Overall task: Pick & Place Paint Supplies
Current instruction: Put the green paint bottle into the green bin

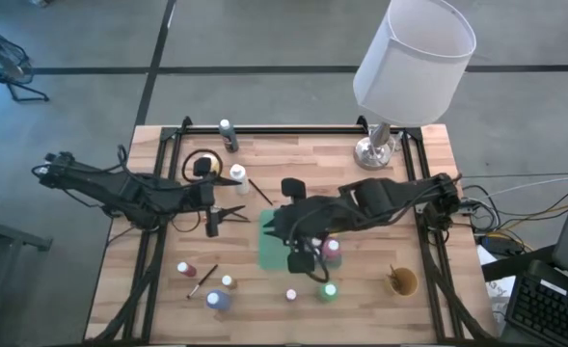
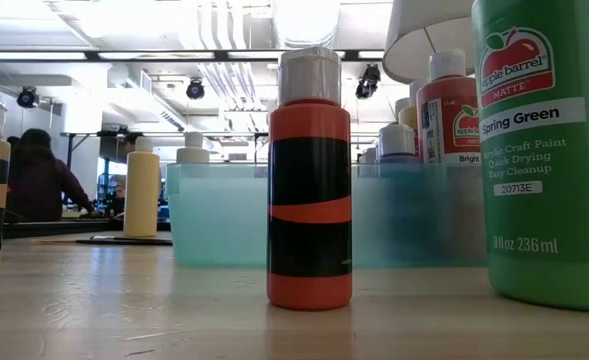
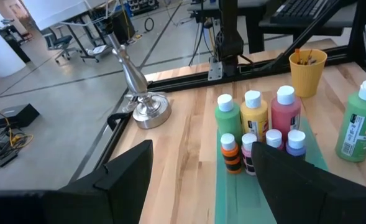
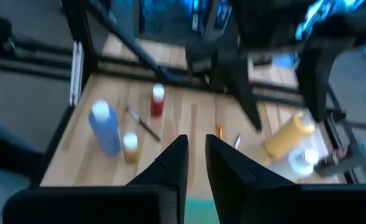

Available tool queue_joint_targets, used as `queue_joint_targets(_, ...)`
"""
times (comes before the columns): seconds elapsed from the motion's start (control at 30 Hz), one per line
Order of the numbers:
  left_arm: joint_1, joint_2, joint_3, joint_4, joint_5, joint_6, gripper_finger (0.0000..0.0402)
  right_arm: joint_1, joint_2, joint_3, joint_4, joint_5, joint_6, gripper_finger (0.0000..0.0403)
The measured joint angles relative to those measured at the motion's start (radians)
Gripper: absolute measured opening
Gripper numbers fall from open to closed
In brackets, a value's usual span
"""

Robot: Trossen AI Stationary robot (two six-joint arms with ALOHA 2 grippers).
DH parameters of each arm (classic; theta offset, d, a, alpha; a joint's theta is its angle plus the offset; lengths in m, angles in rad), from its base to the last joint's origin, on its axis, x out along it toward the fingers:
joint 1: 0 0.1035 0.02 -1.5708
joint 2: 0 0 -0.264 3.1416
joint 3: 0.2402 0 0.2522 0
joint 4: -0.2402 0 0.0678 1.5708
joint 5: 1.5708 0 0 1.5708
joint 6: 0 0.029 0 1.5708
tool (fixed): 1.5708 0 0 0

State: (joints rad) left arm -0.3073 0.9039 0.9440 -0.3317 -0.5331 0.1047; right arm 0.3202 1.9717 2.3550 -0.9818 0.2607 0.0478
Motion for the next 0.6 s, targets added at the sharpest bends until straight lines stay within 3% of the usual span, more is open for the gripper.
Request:
queue_joint_targets(0.23, 0.000, 0.001, 0.000, -0.001, 0.000, 0.000, 0.0277, -0.001, 0.006, 0.000, 0.088, 0.000, -0.002, 0.0046)
queue_joint_targets(0.6, 0.000, 0.003, 0.000, -0.002, 0.000, 0.000, 0.0277, -0.001, 0.007, -0.003, 0.123, 0.001, -0.041, 0.0082)
